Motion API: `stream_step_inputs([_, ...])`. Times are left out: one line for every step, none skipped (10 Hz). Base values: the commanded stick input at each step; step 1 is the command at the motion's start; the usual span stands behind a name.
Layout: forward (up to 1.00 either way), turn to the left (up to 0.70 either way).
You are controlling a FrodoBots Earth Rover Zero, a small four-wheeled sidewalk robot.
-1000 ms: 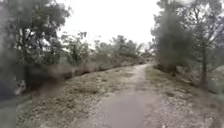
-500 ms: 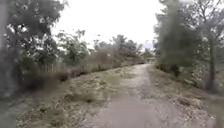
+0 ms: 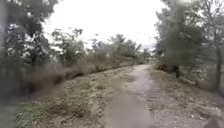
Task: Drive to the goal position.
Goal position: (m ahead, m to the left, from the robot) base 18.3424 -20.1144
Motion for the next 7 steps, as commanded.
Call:
stream_step_inputs([0.70, 0.00])
stream_step_inputs([0.70, 0.00])
stream_step_inputs([0.70, 0.00])
stream_step_inputs([0.70, 0.00])
stream_step_inputs([0.70, 0.00])
stream_step_inputs([0.70, 0.00])
stream_step_inputs([0.70, 0.00])
